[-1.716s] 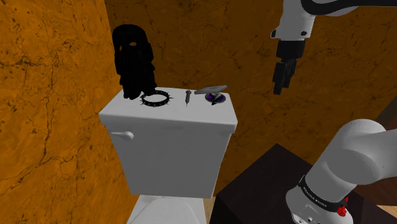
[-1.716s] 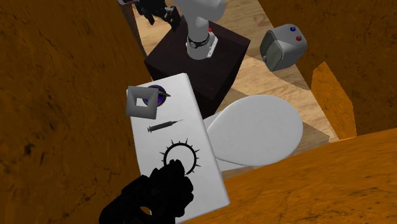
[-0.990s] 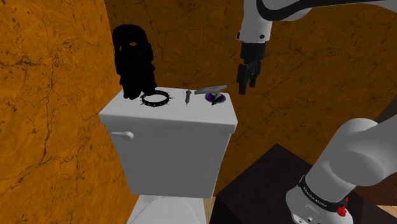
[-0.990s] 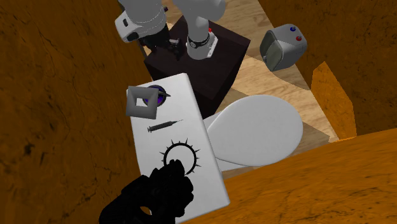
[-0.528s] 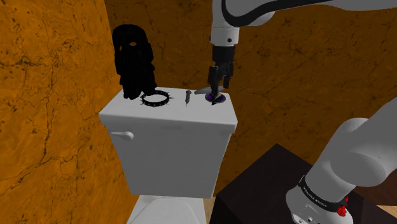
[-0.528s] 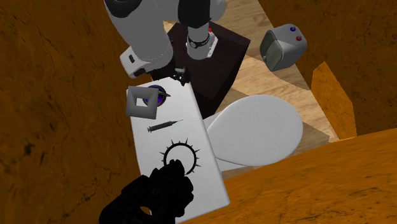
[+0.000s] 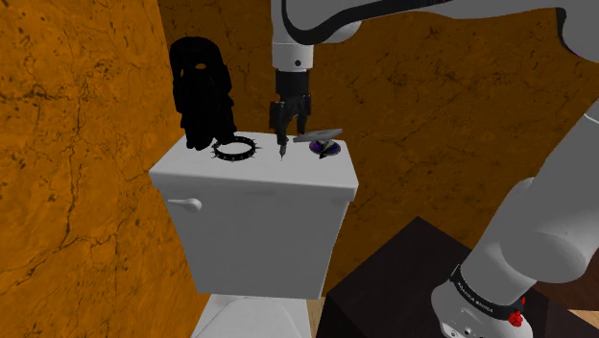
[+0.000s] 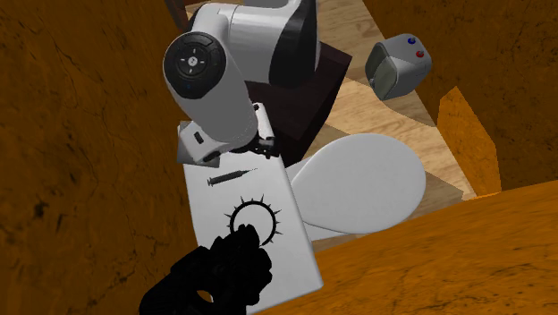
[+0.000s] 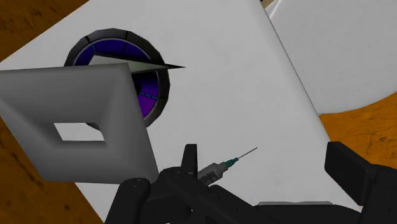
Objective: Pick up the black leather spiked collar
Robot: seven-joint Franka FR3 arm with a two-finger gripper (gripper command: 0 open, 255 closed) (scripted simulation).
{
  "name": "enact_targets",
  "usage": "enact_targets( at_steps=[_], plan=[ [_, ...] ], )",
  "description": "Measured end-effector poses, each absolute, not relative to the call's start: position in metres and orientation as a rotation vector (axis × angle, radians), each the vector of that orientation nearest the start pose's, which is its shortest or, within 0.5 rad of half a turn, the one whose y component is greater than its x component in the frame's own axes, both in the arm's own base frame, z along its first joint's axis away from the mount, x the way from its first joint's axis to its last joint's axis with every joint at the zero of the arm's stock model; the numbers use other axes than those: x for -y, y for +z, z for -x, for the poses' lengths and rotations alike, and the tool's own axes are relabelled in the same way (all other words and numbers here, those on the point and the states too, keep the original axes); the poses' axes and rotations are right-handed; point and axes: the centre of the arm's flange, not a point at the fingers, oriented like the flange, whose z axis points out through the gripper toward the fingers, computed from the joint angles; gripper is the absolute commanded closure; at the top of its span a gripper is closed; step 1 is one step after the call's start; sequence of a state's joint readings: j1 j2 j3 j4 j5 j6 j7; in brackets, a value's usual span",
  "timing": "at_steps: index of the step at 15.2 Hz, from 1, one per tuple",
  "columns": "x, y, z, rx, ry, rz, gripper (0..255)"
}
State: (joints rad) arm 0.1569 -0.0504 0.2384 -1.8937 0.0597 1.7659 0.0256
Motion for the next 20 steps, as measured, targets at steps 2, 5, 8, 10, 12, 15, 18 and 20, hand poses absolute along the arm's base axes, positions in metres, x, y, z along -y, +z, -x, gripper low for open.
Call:
enact_targets(
  at_steps=[2,5,8,10,12,15,18,20],
  plan=[
    [-0.233,0.514,-0.513,0.575,0.126,3.056,0],
    [-0.261,0.51,-0.536,0.613,0.111,3.048,0],
    [-0.294,0.505,-0.559,0.653,0.096,3.039,0],
    [-0.312,0.503,-0.574,0.678,0.087,3.033,0],
    [-0.334,0.5,-0.588,0.703,0.076,3.027,0],
    [-0.352,0.491,-0.601,0.723,0.069,3.022,0],
    [-0.354,0.476,-0.602,0.725,0.067,3.022,0],
    [-0.354,0.468,-0.602,0.725,0.065,3.021,0]
  ],
)
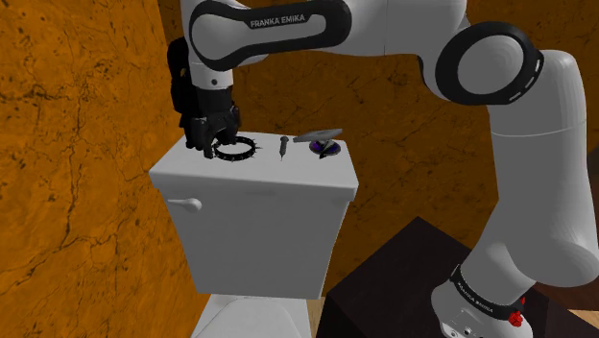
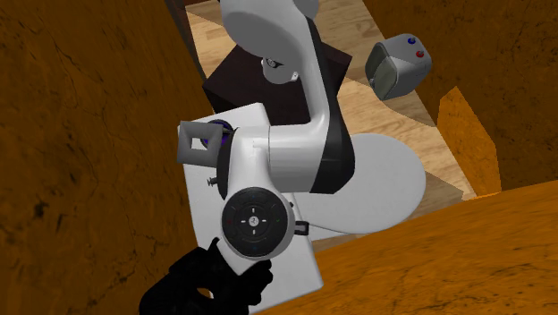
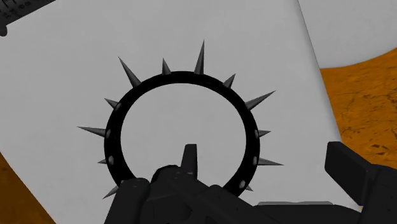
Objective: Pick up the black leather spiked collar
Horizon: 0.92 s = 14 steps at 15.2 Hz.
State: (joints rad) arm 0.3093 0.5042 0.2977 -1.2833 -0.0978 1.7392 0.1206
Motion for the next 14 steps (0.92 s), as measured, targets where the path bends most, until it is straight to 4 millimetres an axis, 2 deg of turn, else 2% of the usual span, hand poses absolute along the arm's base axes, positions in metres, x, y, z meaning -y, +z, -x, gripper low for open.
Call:
enact_targets(
  at_steps=[1,2,11,14],
  plan=[
    [-0.3538,0.4636,-0.6023,0.724,0.064,3.022,0],
    [-0.3537,0.461,-0.6021,0.724,0.065,3.022,255],
    [-0.354,0.4574,-0.6021,0.725,0.067,3.022,255],
    [-0.3543,0.4639,-0.6015,0.725,0.069,3.022,255]
  ],
)
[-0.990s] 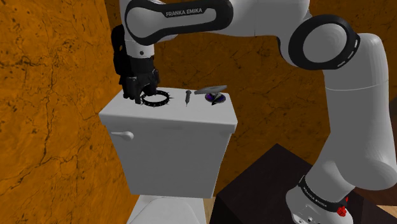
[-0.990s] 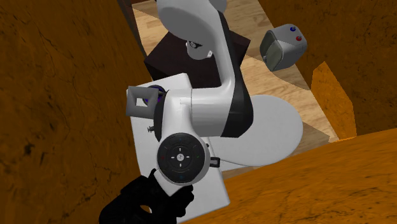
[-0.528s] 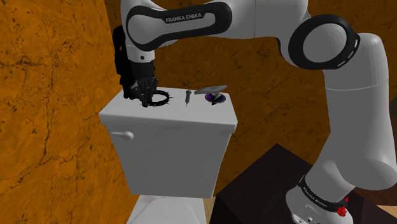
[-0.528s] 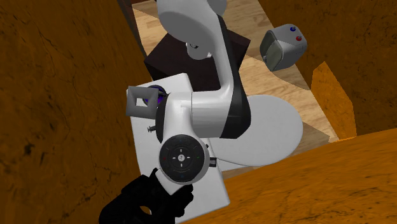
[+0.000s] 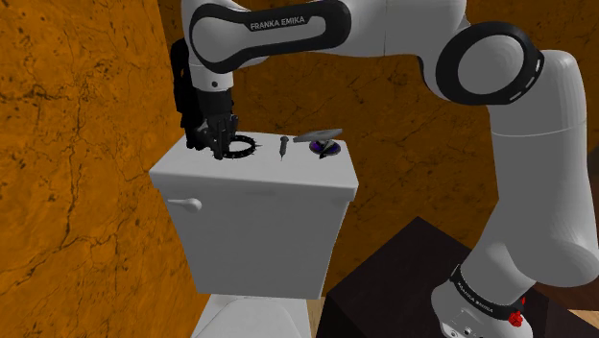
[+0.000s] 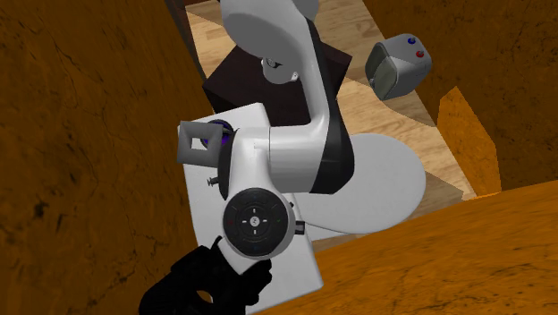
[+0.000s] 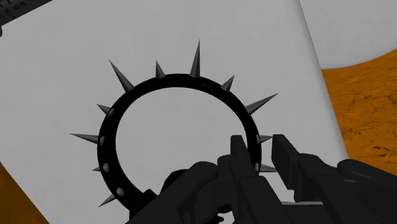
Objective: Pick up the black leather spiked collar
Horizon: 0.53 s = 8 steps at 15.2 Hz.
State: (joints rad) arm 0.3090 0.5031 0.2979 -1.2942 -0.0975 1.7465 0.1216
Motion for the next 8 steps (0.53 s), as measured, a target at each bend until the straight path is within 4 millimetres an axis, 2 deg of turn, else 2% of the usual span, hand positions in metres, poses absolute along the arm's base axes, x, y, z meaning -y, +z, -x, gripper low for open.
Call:
enact_targets(
  at_steps=[8],
  plan=[
    [-0.357,0.501,-0.601,0.729,0.081,3.021,255]
  ],
)
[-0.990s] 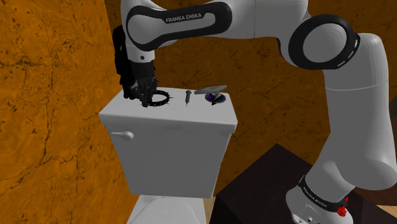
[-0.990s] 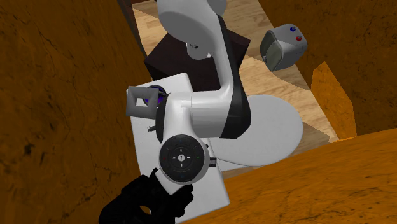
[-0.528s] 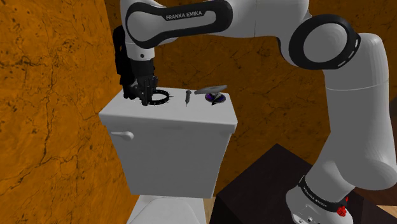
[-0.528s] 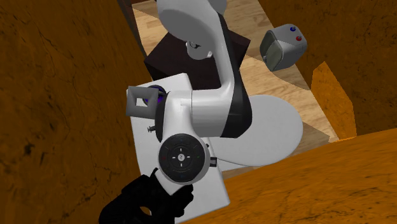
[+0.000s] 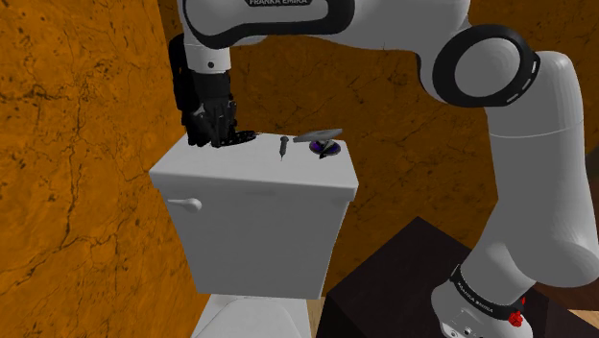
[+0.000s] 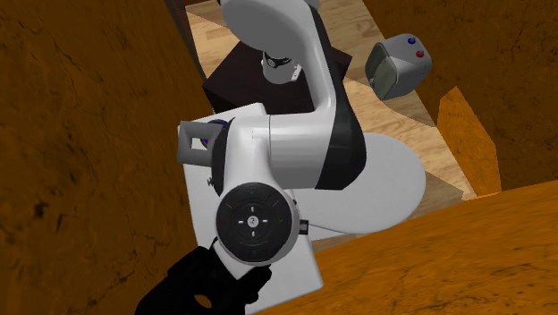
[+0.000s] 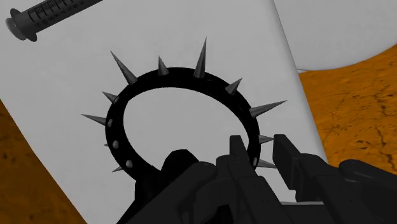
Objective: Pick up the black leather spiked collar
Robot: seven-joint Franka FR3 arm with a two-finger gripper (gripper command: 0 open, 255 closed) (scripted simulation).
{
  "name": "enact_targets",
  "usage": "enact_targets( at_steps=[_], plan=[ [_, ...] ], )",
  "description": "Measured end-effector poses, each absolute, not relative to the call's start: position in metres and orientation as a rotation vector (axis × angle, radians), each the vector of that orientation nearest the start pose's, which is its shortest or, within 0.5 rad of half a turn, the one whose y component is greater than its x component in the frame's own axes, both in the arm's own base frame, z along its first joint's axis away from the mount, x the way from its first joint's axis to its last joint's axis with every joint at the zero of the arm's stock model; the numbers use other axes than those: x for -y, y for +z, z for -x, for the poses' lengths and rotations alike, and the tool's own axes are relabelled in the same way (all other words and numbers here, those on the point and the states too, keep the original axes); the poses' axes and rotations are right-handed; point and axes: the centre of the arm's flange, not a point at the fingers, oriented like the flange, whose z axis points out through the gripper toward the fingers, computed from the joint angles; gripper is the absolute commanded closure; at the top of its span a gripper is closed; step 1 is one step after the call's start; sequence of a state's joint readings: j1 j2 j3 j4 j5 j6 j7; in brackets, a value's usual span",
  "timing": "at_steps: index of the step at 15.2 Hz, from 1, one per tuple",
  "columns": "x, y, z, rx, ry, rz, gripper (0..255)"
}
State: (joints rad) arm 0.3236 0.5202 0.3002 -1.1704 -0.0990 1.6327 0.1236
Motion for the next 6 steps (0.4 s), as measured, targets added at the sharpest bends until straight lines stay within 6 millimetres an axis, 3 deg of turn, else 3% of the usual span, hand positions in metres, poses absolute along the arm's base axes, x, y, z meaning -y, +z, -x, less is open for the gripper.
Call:
enact_targets(
  at_steps=[6],
  plan=[
    [-0.354,0.534,-0.603,0.726,0.074,3.021,255]
  ],
)
